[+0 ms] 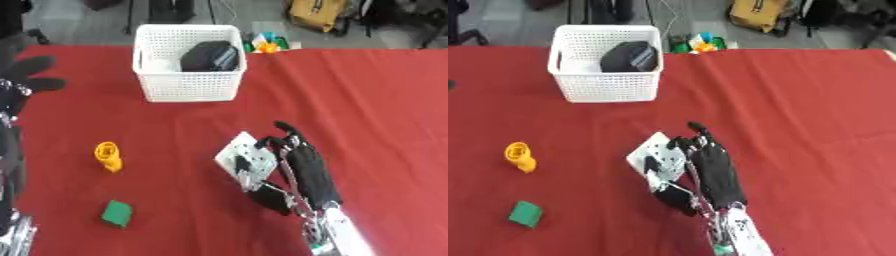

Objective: Pick up objects on the table and place them in the box.

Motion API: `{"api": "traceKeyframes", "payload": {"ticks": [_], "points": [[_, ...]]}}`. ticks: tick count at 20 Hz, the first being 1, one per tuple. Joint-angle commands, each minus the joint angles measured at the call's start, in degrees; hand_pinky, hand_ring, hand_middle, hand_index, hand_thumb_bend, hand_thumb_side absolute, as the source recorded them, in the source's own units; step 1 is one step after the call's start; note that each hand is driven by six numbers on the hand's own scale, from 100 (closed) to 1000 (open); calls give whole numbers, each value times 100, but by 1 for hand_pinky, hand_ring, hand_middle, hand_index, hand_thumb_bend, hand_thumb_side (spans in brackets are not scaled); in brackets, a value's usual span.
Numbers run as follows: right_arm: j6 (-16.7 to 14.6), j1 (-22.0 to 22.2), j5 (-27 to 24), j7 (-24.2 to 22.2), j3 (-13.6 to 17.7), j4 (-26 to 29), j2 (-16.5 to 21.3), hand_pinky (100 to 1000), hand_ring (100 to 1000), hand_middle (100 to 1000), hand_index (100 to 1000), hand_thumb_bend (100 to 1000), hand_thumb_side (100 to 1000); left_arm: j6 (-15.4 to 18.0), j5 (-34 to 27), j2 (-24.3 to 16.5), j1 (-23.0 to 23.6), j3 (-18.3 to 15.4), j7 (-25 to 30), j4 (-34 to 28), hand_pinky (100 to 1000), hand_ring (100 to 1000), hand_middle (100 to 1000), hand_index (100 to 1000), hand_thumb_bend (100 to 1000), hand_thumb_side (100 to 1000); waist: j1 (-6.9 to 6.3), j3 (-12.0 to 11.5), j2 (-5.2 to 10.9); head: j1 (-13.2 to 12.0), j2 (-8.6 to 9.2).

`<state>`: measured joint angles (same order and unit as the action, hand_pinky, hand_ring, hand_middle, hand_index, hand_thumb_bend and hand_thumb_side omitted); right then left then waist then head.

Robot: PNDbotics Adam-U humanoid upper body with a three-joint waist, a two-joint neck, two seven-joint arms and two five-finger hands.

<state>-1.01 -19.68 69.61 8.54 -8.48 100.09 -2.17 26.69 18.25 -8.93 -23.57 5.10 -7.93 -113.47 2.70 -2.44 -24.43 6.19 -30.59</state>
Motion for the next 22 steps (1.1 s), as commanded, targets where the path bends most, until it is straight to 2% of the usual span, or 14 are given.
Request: {"api": "traceKeyframes", "payload": {"ticks": [1,12,16,17,18,22], "points": [[5,-72,-189,10,0,284,90,599,896,100,363,100,585,-5,-23,-15,-62,20,20,-112,699,809,865,915,165,973,-4,-6,119,-18,94],[25,-228,-706,-66,-10,664,256,573,894,100,348,100,578,-21,-26,-32,-47,33,31,-112,699,809,865,914,166,972,56,-41,145,-46,200],[85,-415,-1026,-32,29,788,468,568,892,100,347,100,576,-24,-28,-45,-38,40,35,-112,698,810,866,914,166,973,88,-79,158,-34,235],[102,-456,-1114,-20,40,811,522,567,892,100,347,100,621,-25,-28,-47,-37,40,36,-112,698,810,866,914,170,971,94,-86,159,-31,240],[120,-514,-1203,-1,56,836,592,565,892,100,348,100,573,-27,-28,-50,-33,42,38,-112,698,810,866,915,166,973,103,-93,165,-31,235],[217,-725,-1593,68,126,898,885,563,890,100,346,100,570,-30,-30,-56,-24,52,50,-112,699,810,865,915,166,972,124,-115,181,-28,223]]}}
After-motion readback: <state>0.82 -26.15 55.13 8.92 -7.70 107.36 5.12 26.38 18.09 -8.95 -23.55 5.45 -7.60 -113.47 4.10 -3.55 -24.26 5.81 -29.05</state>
